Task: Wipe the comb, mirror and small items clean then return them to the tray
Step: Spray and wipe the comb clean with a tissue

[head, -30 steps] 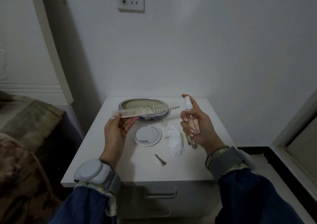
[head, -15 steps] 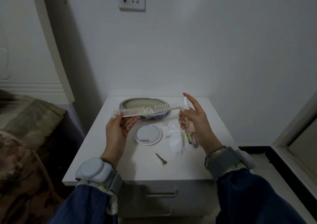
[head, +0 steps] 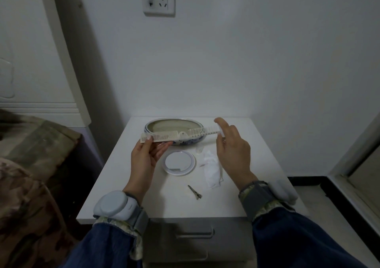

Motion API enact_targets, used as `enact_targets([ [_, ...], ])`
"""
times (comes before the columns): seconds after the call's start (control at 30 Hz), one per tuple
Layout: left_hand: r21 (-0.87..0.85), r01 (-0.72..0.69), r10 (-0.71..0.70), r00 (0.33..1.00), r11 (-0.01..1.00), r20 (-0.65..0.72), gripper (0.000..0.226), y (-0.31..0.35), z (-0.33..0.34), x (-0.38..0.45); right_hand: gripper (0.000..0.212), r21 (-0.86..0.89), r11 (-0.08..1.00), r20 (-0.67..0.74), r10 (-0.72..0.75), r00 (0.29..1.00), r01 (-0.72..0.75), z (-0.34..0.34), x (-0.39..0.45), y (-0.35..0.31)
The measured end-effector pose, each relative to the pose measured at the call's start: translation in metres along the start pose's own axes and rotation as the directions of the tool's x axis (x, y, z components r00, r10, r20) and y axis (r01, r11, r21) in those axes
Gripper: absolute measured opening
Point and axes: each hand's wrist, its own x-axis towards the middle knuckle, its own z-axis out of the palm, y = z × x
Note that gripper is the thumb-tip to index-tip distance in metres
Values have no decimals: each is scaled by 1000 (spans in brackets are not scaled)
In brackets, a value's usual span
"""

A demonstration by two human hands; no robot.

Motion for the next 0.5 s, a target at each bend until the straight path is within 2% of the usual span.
enact_targets([
  [0.27,-7,3,-3,1000,1000,-2,26,0,-2,1,38,38,996,-47,83,995,-82,-1,-1,4],
  [0.33,-5,-1,1,1000,1000,-8,27,0,-2,1,42,217,960,-12,183,983,-176,-2,0,6],
  [0.4,-7,-4,4,1000,1000,-22,27,0,-4,2,50,448,856,64,258,964,-259,-5,1,6],
  [0.5,-16,-12,11,999,1000,-32,27,0,-5,3,48,586,714,121,392,912,-384,-3,4,12],
])
